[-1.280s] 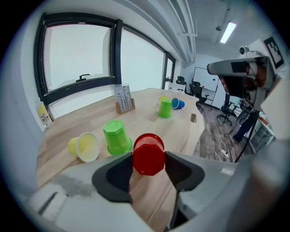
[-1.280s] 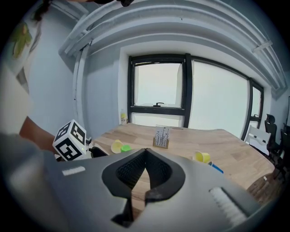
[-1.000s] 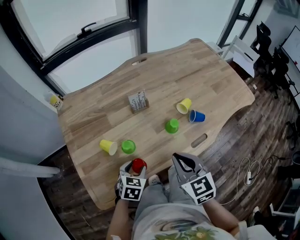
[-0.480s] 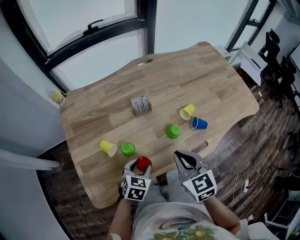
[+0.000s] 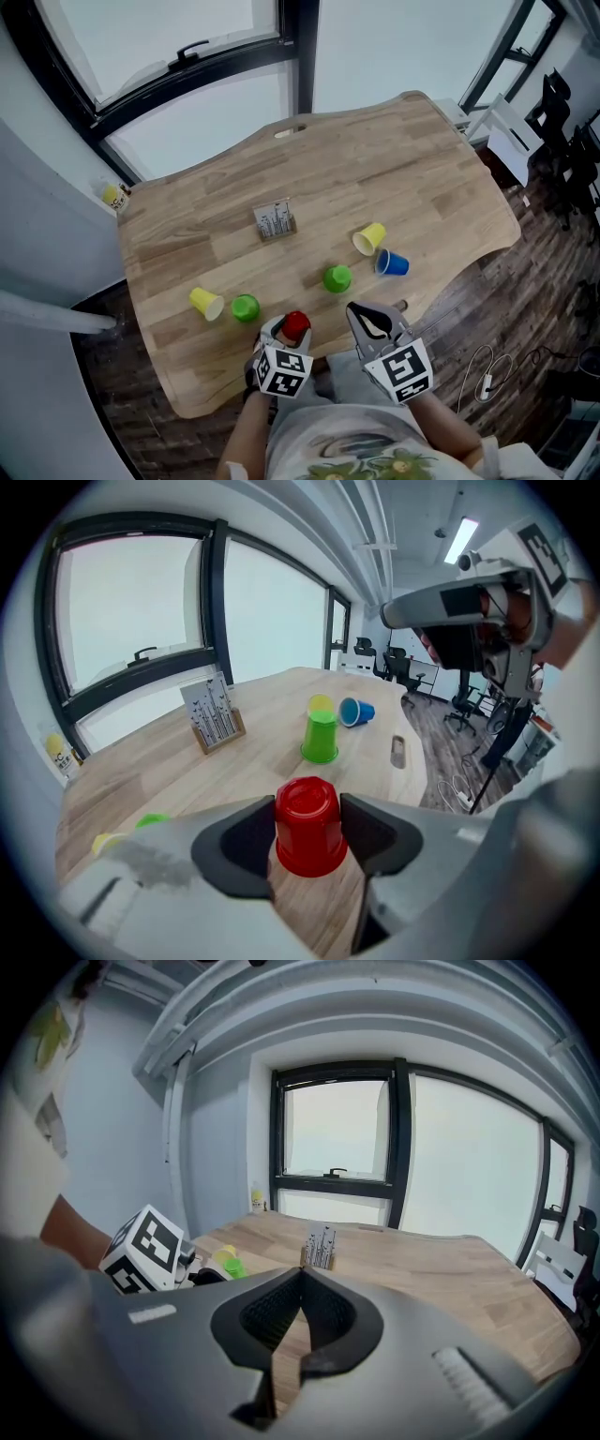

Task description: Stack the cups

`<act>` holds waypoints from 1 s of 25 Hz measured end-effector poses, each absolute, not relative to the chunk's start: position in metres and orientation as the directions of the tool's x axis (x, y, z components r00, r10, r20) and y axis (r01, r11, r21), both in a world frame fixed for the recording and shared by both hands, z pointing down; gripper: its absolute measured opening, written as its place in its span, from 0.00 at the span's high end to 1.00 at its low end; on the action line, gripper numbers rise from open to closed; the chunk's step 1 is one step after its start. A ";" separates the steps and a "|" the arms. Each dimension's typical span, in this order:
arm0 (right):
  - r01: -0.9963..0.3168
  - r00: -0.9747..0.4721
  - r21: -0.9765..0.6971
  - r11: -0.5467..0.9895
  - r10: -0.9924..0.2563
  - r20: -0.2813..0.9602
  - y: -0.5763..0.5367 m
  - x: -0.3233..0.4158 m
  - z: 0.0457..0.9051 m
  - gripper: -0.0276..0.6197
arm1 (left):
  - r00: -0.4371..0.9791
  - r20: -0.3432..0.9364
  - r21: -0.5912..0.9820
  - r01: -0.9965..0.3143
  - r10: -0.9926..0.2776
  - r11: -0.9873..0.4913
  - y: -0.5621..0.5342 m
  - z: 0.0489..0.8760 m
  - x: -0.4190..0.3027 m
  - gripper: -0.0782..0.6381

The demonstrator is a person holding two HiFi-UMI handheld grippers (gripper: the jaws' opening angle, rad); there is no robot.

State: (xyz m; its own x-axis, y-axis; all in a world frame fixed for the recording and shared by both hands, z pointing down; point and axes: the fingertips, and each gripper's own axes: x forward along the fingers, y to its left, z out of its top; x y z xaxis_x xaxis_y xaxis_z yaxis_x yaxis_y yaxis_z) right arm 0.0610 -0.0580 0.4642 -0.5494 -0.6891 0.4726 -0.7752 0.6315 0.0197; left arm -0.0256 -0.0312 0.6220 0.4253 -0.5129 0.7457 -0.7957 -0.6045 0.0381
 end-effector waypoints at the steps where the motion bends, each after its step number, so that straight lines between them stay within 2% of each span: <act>1: -0.774 -0.551 0.021 0.633 -0.689 0.472 -0.061 0.065 0.464 0.96 | 0.424 0.749 0.039 -0.796 -0.509 -0.604 -0.032 0.624 -0.022 0.57; 16: -0.755 -0.585 0.002 0.656 -0.674 0.451 -0.082 0.085 0.465 0.96 | 0.380 0.790 0.034 -0.810 -0.481 -0.585 -0.025 0.638 -0.006 0.57; 21: -0.756 -0.588 -0.005 0.655 -0.675 0.445 -0.081 0.086 0.467 0.96 | 0.408 0.780 0.080 -0.817 -0.474 -0.572 -0.023 0.634 -0.004 0.50; 25: -0.762 -0.582 -0.010 0.647 -0.677 0.451 -0.078 0.089 0.470 0.96 | 0.435 0.750 0.127 -0.835 -0.499 -0.536 -0.025 0.616 -0.013 0.50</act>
State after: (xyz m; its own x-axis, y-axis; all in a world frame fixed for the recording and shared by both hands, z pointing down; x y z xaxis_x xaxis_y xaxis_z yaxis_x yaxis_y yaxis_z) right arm 0.0888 -0.0783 0.4696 -0.5816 -0.6772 0.4508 -0.7620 0.6475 -0.0105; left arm -0.0126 -0.0246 0.6163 0.4345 -0.4989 0.7499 -0.8345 -0.5361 0.1269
